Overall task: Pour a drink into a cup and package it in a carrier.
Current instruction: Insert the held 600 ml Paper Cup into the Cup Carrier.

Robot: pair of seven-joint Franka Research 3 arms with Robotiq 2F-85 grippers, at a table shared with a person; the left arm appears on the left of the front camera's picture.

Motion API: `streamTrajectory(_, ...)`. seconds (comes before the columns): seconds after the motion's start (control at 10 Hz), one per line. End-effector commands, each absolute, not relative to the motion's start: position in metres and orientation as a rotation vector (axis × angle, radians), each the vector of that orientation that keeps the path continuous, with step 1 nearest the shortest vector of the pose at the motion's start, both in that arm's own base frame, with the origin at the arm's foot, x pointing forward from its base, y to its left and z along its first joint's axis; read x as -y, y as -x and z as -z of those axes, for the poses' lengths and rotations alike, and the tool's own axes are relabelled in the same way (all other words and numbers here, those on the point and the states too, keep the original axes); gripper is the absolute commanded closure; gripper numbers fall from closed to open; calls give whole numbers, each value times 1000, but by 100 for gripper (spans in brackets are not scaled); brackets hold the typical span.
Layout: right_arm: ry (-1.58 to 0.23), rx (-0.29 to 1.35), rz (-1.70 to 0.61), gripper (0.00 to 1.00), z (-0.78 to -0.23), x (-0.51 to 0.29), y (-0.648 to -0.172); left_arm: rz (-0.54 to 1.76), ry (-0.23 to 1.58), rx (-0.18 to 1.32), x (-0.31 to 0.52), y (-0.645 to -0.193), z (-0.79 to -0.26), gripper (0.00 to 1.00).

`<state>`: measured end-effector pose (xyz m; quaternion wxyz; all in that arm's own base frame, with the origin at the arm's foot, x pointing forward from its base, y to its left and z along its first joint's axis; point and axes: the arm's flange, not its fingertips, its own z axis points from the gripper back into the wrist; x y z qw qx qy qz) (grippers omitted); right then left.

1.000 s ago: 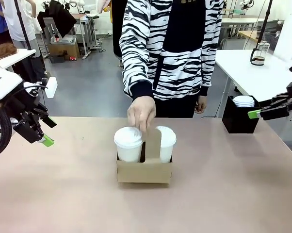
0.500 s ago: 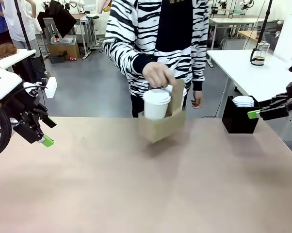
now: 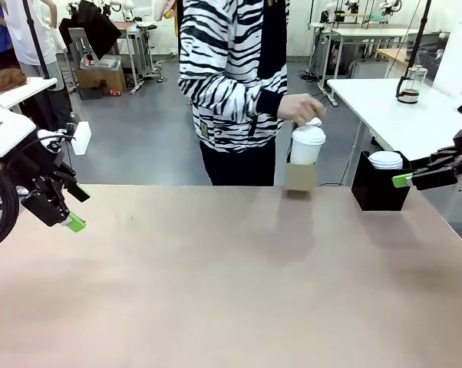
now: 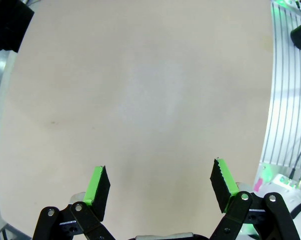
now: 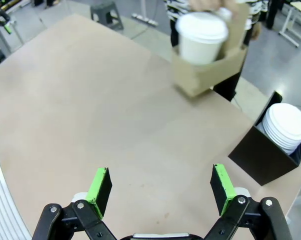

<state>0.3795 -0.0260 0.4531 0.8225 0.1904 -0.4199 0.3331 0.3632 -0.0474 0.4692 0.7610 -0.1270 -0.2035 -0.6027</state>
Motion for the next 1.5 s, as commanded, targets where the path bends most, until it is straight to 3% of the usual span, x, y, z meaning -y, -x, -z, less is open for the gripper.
streamTrajectory(0.0,-397,901,-702,0,-453,27,-379,1314,294,453,47,-363,-469,0)
streamTrajectory(1.4,-397,901,-702,0,-453,27,-379,1314,294,453,47,-363,-469,0)
